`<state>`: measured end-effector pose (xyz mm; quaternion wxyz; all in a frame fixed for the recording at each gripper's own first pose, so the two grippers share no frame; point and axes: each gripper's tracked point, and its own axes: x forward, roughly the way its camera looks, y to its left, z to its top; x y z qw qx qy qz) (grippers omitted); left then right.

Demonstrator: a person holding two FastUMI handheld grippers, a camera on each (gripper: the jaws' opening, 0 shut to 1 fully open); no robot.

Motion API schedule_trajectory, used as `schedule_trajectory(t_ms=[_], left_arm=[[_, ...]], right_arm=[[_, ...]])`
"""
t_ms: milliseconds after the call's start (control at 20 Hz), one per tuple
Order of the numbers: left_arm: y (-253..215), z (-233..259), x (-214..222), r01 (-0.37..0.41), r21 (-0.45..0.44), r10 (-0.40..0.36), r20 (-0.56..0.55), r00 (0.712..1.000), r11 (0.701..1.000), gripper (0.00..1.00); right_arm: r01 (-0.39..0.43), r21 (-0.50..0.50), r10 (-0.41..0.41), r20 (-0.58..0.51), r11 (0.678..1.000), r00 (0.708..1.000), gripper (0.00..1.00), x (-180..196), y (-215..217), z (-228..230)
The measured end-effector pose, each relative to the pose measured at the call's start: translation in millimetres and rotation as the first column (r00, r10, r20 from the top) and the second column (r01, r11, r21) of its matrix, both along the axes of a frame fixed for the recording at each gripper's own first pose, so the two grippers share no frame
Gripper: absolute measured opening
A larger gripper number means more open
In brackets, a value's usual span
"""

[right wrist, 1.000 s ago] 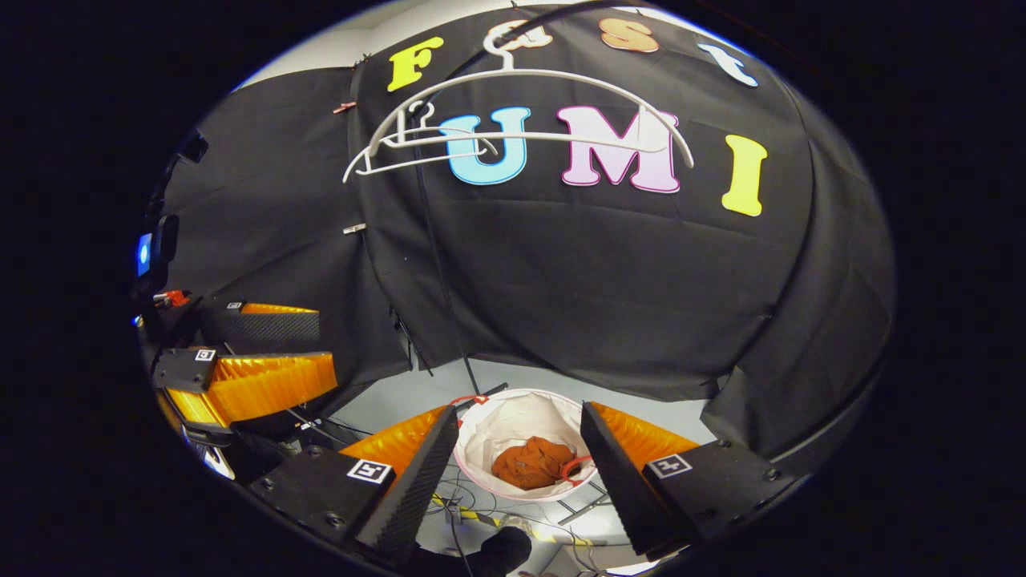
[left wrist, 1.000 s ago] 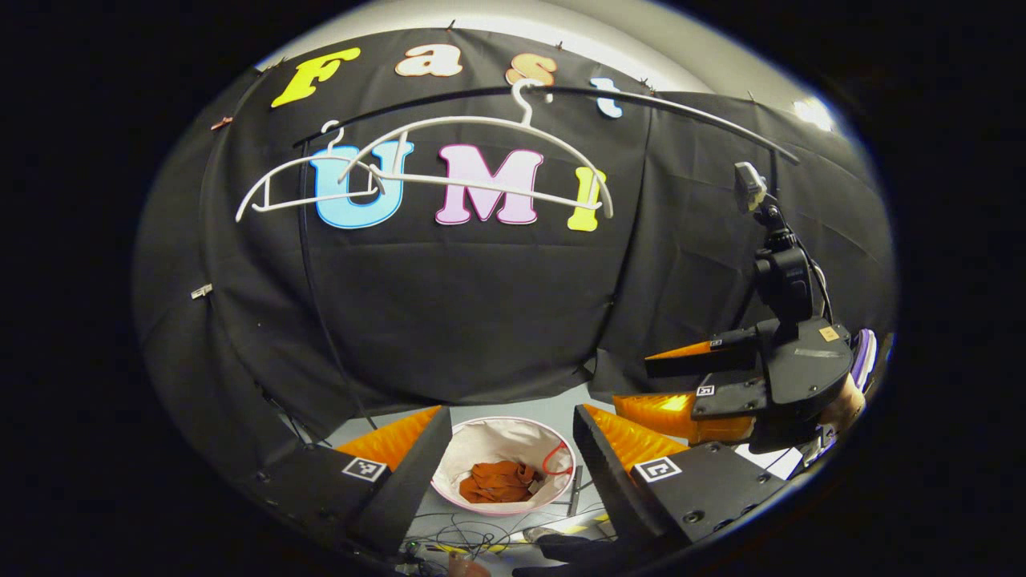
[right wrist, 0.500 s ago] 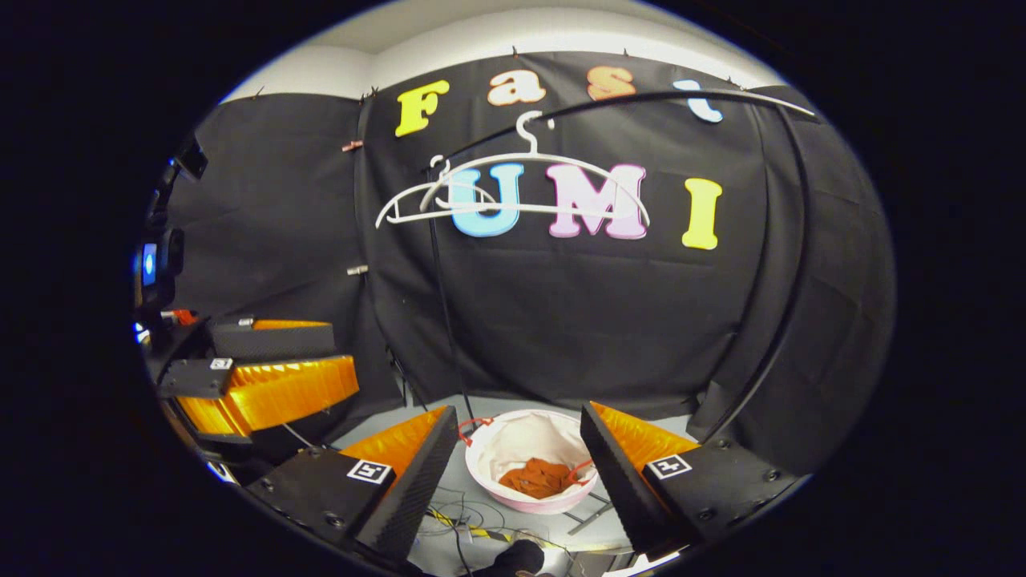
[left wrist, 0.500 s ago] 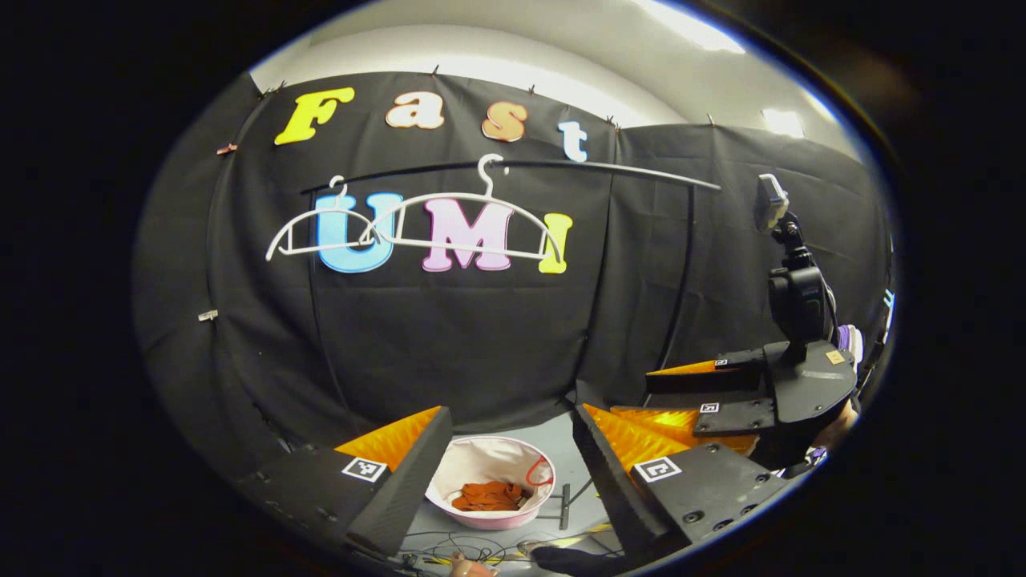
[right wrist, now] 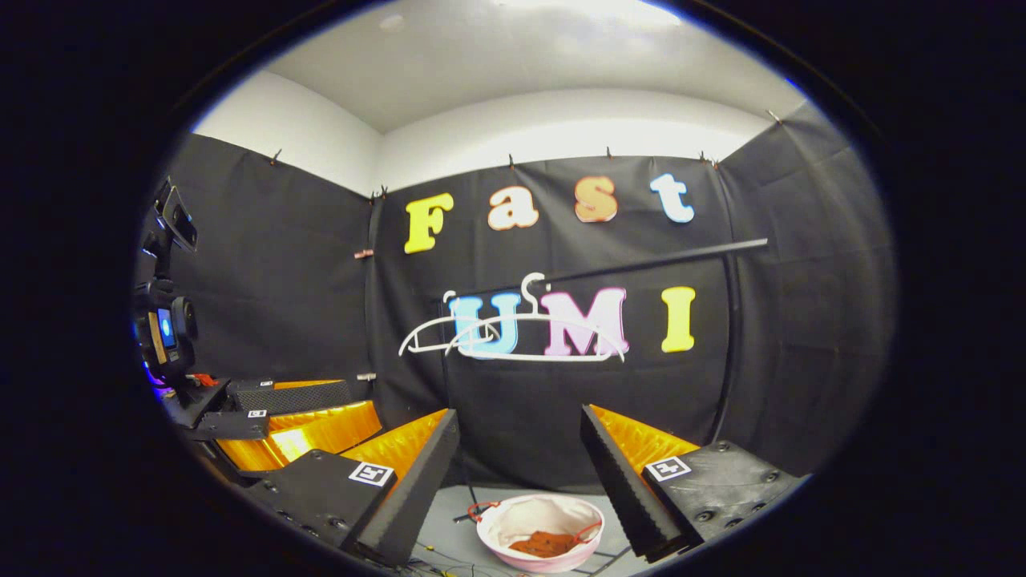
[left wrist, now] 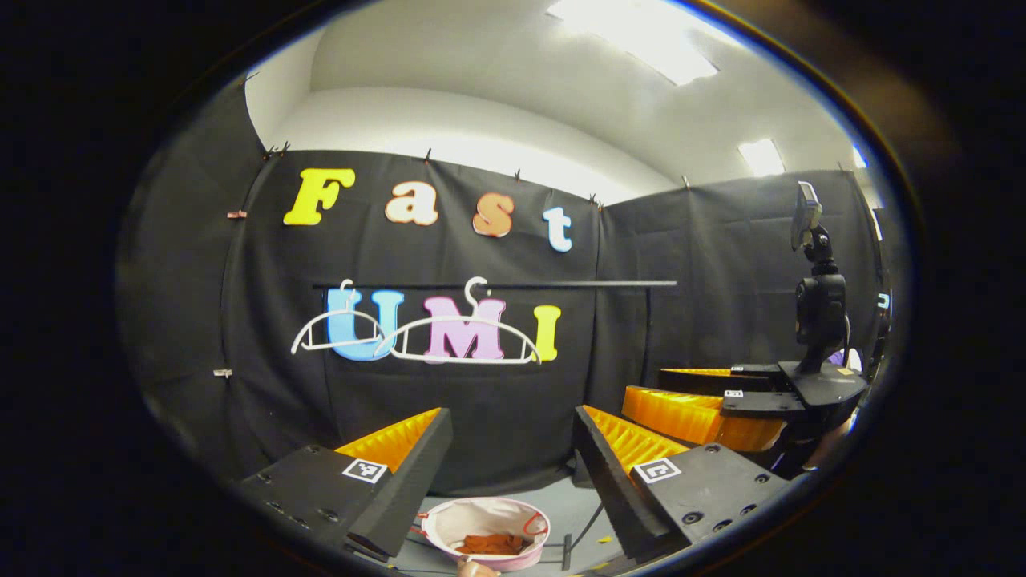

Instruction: Grasp the clothes on the hanger with both hands and then place them into the laundry hamper below.

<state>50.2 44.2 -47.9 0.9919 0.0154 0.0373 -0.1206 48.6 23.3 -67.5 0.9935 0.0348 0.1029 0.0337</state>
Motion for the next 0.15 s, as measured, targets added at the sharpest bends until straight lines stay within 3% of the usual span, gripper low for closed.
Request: schedule_trajectory(t_ms=[150], left_arm=[[-5.0, 11.6, -5.0, -0.018, 0.002, 0.018, 0.044, 0.999, 1.0, 0.98]], right_arm=[[0.023, -0.023, -0.022, 0.036, 0.999, 0.999, 0.98, -0.3, -7.4, 13.2]])
